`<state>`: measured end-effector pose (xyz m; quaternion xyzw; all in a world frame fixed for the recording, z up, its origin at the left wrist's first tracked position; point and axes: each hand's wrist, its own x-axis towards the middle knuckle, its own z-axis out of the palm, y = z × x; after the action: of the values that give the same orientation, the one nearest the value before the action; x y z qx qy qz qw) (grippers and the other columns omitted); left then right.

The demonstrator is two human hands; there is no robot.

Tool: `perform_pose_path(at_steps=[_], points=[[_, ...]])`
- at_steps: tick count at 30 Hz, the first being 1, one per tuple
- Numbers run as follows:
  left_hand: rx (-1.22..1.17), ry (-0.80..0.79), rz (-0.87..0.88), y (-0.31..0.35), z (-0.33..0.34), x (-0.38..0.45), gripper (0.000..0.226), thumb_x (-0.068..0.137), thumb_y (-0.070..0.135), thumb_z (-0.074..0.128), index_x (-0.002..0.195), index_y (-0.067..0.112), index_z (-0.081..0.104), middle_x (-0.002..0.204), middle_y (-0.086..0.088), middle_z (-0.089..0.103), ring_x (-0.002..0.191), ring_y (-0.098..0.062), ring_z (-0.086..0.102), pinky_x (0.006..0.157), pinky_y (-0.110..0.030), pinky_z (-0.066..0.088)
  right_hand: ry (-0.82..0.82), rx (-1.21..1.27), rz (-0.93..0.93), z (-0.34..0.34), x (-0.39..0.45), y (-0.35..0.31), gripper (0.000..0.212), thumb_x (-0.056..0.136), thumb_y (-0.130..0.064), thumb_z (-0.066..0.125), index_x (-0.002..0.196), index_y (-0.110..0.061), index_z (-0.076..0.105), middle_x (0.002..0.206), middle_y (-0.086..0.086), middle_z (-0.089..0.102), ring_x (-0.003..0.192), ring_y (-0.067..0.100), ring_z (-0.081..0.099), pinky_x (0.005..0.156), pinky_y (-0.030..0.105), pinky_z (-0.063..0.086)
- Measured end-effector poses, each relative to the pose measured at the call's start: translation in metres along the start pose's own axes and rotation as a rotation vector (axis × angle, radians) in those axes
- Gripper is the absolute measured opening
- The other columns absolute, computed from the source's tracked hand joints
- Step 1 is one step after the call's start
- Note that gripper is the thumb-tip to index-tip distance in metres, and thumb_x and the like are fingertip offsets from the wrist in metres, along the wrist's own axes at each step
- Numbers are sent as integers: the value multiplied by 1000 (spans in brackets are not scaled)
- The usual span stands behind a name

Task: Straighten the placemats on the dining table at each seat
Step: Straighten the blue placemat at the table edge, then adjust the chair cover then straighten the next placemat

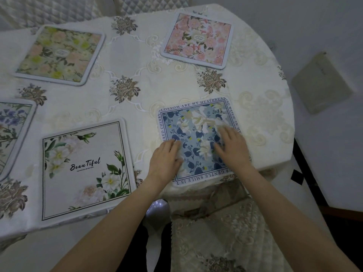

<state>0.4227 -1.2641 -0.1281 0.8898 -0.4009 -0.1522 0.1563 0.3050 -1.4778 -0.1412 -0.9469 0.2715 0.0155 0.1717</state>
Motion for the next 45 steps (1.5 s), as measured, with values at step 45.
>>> perform_pose_path(at_steps=[45], points=[[75,404,-246,-170,-180,-358,57,94,46,21,140,17,40,144,-8,47,135,-28,37,112,-43,30,196,164,-301,-4,-233,-342,44,95,-34,49,132,-12,50,134,10,55,126,29,46,105,45,38]])
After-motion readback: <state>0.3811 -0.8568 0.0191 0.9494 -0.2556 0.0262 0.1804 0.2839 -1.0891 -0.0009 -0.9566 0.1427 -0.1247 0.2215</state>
